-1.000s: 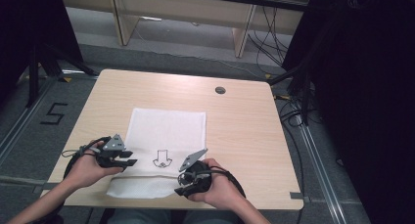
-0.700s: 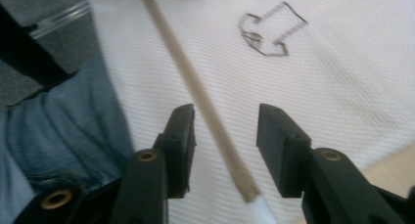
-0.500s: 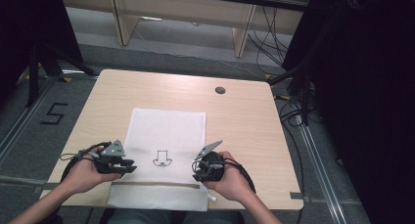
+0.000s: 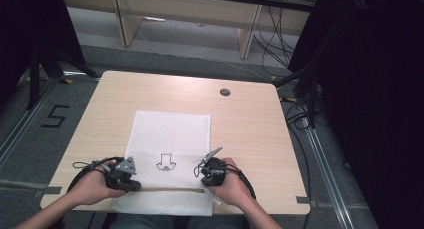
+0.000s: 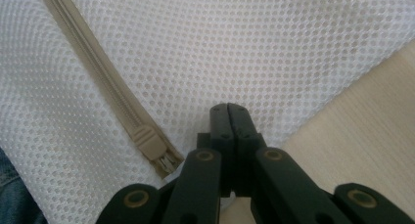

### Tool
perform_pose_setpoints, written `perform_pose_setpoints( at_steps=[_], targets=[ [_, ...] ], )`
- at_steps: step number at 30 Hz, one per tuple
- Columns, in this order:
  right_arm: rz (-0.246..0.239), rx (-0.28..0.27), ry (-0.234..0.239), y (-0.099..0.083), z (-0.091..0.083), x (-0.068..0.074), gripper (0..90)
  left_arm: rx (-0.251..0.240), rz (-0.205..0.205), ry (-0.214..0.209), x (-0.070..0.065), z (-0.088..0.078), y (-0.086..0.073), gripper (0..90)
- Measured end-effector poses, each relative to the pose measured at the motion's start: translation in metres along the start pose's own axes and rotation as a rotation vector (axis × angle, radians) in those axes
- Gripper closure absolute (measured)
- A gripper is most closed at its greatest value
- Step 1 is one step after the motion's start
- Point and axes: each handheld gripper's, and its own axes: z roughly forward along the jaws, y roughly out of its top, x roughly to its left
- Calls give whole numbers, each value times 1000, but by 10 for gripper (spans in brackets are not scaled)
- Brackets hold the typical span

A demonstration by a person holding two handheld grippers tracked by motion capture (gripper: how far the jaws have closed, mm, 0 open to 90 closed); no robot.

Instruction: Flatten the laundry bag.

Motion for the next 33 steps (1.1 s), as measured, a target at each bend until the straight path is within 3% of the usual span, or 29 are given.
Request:
perform_pose_setpoints(
  at_steps=[1, 2, 3, 4, 5, 6, 7, 8, 9, 13, 15, 19, 21, 22, 23, 24, 25, 26, 27, 29, 30, 31, 32, 33],
  targets=[
    [0, 3, -1, -1, 1, -1, 900, -20, -20, -3, -1, 2, 1, 854],
    [-9, 4, -7, -1, 2, -2, 900, -5, 5, 1, 1, 3, 2, 855],
    [18, 6, 4, -2, 2, -1, 900, -1, 2, -2, 1, 3, 3, 855],
    [12, 7, 1, -2, 2, -2, 900, -1, 7, 0, 1, 4, 5, 856],
    [6, 11, 0, -3, 1, -3, 900, -28, -12, 2, -1, 6, 6, 857],
    [3, 8, -4, -3, 1, -4, 900, -2, 9, 4, 1, 6, 7, 857],
    [-1, 10, -1, -3, 1, -5, 900, -30, -18, 4, -1, 8, 8, 857],
    [11, 9, -8, -4, 0, -6, 900, -8, 17, 8, 2, 8, 10, 857],
    [25, 10, -13, -5, 0, -7, 900, -16, 0, 5, 1, 9, 12, 857],
    [42, 8, -26, -9, -3, -16, 900, -23, 5, 8, 3, 15, 21, 856],
    [49, 9, -35, -10, -3, -20, 900, -16, 25, 13, 4, 18, 28, 856],
    [95, 14, -54, -14, -6, -27, 900, -19, 27, 19, 6, 25, 38, 854],
    [93, 4, -67, -16, -7, -33, 900, -23, 42, 23, 7, 27, 43, 853],
    [101, 0, -73, -17, -8, -35, 900, -51, 2, 24, 5, 30, 44, 853],
    [126, -3, -80, -18, -8, -38, 900, -23, 35, 25, 8, 29, 46, 853],
    [150, 3, -72, -19, -9, -39, 899, -21, 37, 24, 8, 30, 47, 853],
    [150, 3, -72, -19, -9, -39, 899, -28, 31, 29, 8, 31, 48, 853],
    [119, -12, -81, -19, -9, -42, 898, -37, 38, 36, 8, 32, 49, 853],
    [134, -14, -86, -19, -9, -43, 894, -66, -2, 36, 5, 34, 49, 853],
    [148, -24, -84, -19, -8, -45, 891, -35, 35, 39, 8, 32, 48, 853],
    [142, -29, -90, -19, -8, -46, 891, -47, 41, 41, 9, 31, 47, 852],
    [143, -37, -93, -19, -8, -47, 891, -56, 9, 37, 8, 31, 45, 849],
    [180, -28, -83, -19, -8, -44, 890, -52, 9, 35, 9, 30, 43, 840],
    [183, -30, -84, -18, -7, -44, 890, -58, 11, 40, 10, 29, 42, 833]
  ],
)
